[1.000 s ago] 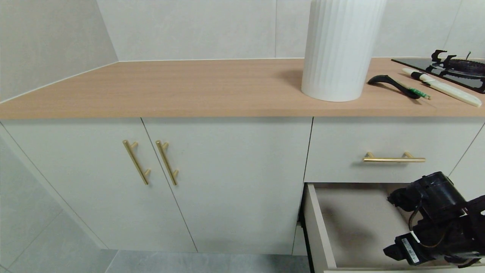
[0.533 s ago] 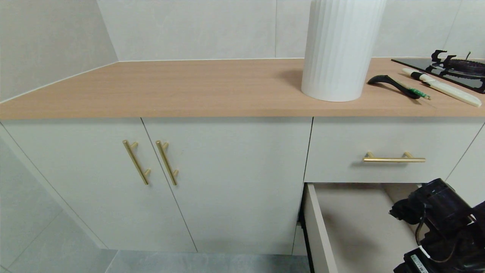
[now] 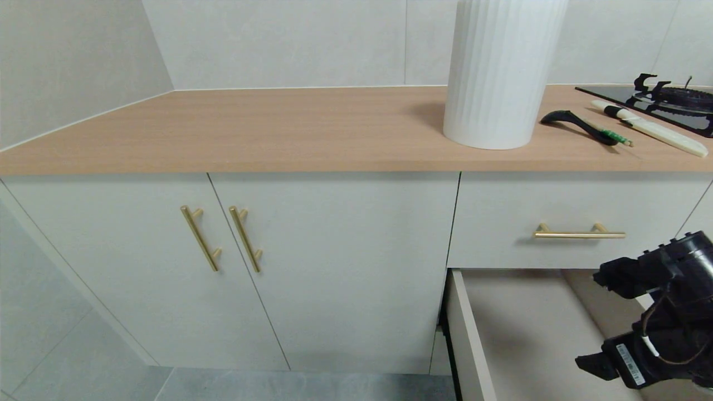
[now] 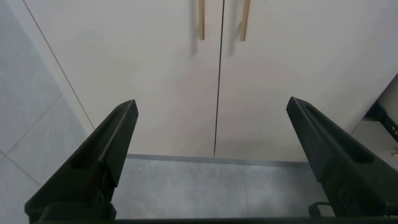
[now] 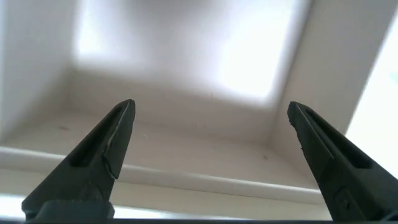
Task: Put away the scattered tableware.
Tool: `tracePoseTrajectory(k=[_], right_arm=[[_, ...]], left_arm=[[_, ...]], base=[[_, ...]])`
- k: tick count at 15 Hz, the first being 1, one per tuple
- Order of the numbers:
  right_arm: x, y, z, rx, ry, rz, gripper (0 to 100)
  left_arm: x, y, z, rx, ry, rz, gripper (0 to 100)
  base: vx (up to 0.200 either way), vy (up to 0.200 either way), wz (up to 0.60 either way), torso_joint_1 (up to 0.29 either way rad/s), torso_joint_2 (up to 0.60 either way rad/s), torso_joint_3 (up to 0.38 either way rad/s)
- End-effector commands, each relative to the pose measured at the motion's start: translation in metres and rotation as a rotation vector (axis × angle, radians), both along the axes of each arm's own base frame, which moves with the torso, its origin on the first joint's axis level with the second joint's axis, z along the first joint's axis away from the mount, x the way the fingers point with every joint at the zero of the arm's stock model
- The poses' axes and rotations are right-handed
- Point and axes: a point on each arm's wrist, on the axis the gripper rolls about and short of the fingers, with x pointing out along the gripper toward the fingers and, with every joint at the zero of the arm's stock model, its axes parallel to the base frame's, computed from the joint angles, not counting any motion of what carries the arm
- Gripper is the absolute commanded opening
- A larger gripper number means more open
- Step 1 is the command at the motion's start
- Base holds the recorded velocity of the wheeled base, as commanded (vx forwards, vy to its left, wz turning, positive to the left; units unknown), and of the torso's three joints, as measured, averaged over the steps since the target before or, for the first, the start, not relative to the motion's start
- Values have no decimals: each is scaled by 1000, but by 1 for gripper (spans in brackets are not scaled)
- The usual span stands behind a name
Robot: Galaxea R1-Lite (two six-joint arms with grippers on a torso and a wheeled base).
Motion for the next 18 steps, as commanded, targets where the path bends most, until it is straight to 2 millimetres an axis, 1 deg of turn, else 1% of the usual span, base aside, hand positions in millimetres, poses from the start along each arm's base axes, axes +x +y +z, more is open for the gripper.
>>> tracePoseTrajectory(k=[1, 4, 8, 12, 18], right_arm=[[-14, -6, 24, 49, -119, 0, 100], [-19, -8, 36, 71, -179, -6, 100], [-24, -11, 41, 76, -206, -8, 100], [-24, -11, 41, 75, -207, -9, 100], [-24, -11, 41, 69, -205, -7, 100]], left_arm=[[0, 0, 0, 0, 1, 1, 100], [0, 0, 0, -1, 1, 1, 100], [0, 0, 0, 0, 1, 1, 100], [0, 0, 0, -1, 1, 1, 100], [0, 0, 0, -1, 1, 1, 100]], base=[[0, 0, 0, 0, 0, 0], [0, 0, 0, 0, 0, 0], [0, 0, 0, 0, 0, 0], [0, 0, 0, 72, -236, -253], [0, 0, 0, 142, -498, -308]])
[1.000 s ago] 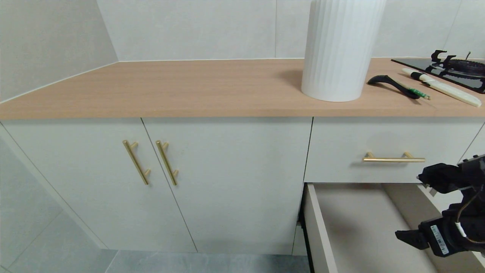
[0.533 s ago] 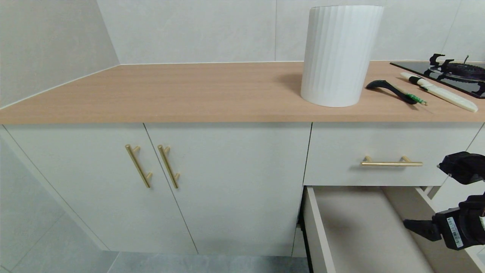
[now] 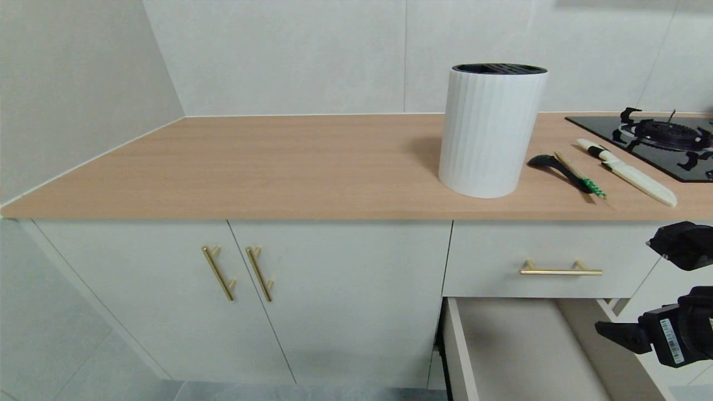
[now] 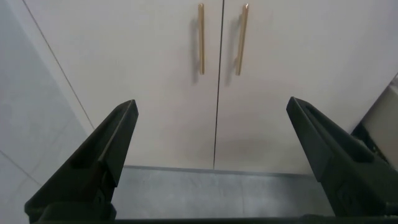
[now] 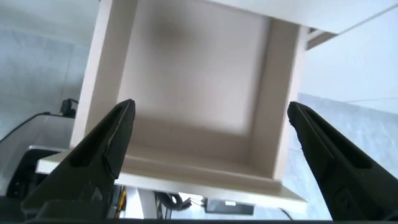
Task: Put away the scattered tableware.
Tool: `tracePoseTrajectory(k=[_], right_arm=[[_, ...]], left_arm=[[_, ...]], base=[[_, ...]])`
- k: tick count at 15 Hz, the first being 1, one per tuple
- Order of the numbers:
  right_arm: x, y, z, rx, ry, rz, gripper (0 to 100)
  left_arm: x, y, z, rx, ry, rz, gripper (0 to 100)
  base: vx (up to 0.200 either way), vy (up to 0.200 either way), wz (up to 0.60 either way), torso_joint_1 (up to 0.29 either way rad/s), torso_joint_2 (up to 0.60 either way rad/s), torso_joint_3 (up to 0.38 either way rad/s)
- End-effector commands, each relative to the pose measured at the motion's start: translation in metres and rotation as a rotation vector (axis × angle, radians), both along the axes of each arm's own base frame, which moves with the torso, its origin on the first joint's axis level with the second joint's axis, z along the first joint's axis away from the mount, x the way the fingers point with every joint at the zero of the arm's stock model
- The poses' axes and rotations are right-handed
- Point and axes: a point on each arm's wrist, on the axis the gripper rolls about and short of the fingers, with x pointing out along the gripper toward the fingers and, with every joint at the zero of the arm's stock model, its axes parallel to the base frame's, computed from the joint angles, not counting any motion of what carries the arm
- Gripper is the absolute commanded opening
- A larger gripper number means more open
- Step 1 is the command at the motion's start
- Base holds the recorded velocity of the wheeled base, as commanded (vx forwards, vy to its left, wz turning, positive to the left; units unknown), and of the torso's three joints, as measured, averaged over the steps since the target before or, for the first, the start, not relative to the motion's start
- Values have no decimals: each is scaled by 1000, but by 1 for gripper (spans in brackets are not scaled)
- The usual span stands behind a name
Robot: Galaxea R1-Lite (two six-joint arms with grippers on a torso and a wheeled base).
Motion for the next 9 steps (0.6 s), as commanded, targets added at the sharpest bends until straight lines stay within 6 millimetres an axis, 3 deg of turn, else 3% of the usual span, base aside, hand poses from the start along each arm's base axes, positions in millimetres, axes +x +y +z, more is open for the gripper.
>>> tracePoseTrajectory(k=[1, 5, 9], right_arm=[[0, 0, -1, 0, 3, 2, 100], [1, 1, 1, 5, -17, -1, 100], [10, 3, 11, 25, -107, -24, 100]], left_arm=[[0, 0, 0, 0, 1, 1, 100], [0, 0, 0, 0, 1, 1, 100], [0, 0, 0, 0, 1, 1, 100]], base=[[0, 0, 0, 168, -476, -300], [0, 0, 0, 172, -469, -288], [0, 0, 0, 48, -115, -75]])
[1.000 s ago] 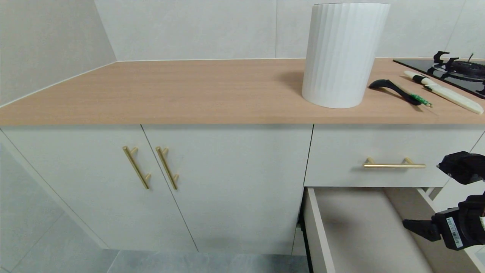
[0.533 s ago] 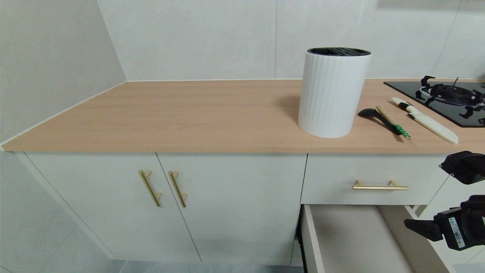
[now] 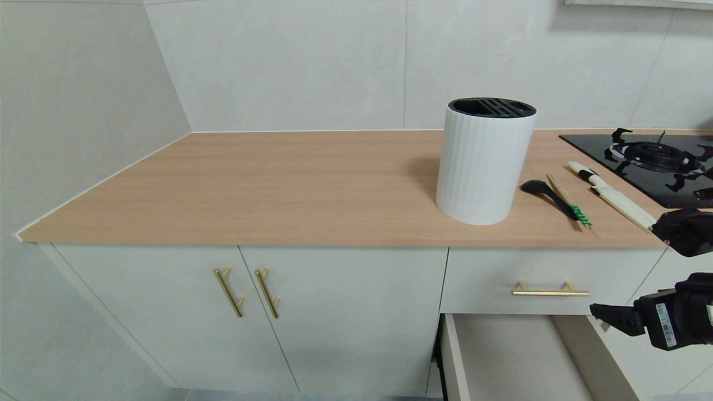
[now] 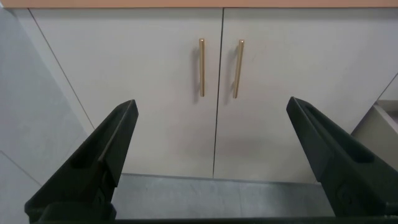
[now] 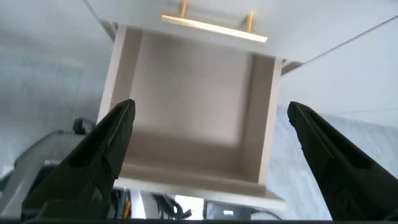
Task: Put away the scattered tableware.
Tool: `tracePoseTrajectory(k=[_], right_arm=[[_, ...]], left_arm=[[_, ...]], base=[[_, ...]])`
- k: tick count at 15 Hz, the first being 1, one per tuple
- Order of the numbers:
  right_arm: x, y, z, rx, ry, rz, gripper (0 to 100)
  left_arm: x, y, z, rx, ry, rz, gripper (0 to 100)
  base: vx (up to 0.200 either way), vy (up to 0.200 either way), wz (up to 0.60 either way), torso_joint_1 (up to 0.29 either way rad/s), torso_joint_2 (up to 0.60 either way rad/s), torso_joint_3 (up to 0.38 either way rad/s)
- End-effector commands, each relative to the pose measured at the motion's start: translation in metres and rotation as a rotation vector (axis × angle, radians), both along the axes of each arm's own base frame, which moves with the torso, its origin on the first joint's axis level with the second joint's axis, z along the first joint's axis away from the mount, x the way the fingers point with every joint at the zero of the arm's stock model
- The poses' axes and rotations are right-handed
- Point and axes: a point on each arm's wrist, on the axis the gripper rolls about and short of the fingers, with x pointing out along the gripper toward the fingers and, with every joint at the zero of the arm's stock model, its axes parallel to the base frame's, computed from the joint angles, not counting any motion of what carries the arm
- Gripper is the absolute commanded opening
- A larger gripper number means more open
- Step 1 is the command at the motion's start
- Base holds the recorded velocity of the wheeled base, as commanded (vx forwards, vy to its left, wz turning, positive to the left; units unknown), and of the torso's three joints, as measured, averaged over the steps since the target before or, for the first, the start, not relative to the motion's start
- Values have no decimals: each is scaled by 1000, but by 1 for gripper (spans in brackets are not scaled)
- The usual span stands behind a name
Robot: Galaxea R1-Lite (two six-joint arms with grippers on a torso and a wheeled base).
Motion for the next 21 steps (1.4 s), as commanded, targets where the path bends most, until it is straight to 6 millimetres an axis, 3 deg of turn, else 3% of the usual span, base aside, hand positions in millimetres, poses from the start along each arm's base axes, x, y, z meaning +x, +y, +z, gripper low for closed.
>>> tracePoseTrajectory(k=[1, 4, 6, 9, 13, 21], right_arm=[[9, 3, 16, 28, -58, -15, 100], [44, 3, 47, 92, -87, -117, 100], [92, 1, 62, 113, -57, -242, 100], [123, 4, 39, 145, 6, -327, 100], [140, 7, 28, 152, -35, -404, 100], [147, -2, 22, 148, -22, -435, 100]], left_arm=[[0, 0, 0, 0, 1, 1, 100], [0, 0, 0, -2, 1, 1, 100], [0, 0, 0, 0, 1, 1, 100], [0, 0, 0, 0, 1, 1, 100], [0, 0, 0, 0, 1, 1, 100], [0, 0, 0, 0, 1, 1, 100]], base=[[0, 0, 0, 0, 0, 0], [0, 0, 0, 0, 0, 0], [0, 0, 0, 0, 0, 0], [0, 0, 0, 0, 0, 0], [0, 0, 0, 0, 0, 0], [0, 0, 0, 0, 0, 0]])
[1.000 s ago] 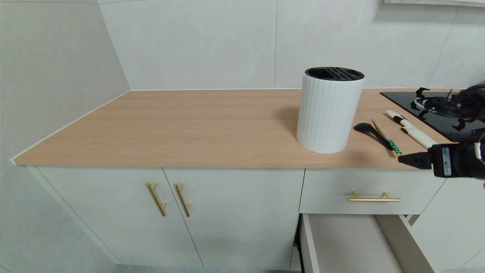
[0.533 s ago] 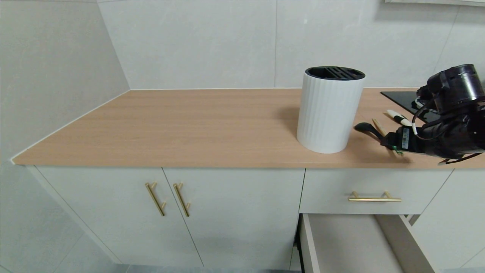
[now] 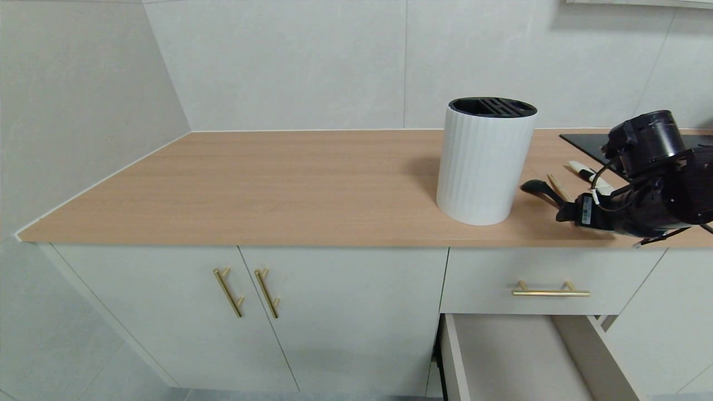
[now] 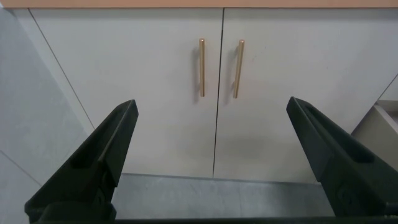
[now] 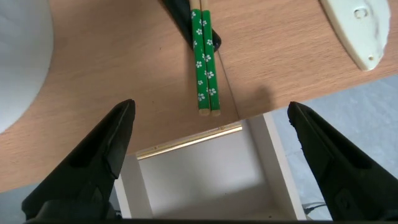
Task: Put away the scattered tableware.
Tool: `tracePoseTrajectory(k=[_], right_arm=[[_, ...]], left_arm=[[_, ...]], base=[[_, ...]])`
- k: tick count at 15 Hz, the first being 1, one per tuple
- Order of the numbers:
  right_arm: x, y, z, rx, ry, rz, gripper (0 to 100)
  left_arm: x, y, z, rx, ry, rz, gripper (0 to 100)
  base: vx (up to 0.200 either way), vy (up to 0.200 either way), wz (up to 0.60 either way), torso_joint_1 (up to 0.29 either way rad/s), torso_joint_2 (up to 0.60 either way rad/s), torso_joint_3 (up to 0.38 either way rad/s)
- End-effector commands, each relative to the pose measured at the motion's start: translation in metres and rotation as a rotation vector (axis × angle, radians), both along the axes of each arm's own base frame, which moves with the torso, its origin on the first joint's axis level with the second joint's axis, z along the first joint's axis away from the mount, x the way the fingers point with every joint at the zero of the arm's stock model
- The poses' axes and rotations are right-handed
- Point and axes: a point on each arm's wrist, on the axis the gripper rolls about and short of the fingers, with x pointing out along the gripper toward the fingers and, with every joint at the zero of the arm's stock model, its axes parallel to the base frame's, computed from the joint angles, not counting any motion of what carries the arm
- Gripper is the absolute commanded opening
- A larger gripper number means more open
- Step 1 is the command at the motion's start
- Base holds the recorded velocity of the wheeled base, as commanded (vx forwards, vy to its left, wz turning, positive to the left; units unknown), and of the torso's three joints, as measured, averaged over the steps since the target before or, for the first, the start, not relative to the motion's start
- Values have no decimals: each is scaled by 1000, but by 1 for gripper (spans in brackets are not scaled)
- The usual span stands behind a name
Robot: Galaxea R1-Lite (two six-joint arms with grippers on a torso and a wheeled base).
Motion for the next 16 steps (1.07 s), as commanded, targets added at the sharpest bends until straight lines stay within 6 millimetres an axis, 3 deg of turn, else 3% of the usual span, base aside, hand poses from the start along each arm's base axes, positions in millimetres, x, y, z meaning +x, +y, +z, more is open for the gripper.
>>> tracePoseTrajectory(k=[1, 7, 8, 12, 16], right_arm=[[2, 0, -3, -2, 11, -1, 100], [9, -3, -10, -4, 16, -16, 100], [10, -4, -10, -3, 17, -18, 0], [12, -4, -12, -4, 23, -19, 0], [2, -6, 1, 3, -19, -19, 0]], left_arm=[[0, 0, 0, 0, 1, 1, 100], [0, 0, 0, 0, 1, 1, 100], [0, 0, 0, -2, 1, 1, 100], [0, 0, 0, 0, 1, 1, 100], [0, 0, 0, -2, 1, 1, 100]], base=[[0, 0, 0, 0, 0, 0], [0, 0, 0, 0, 0, 0], [0, 0, 0, 0, 0, 0], [0, 0, 0, 0, 0, 0], [0, 0, 0, 0, 0, 0]])
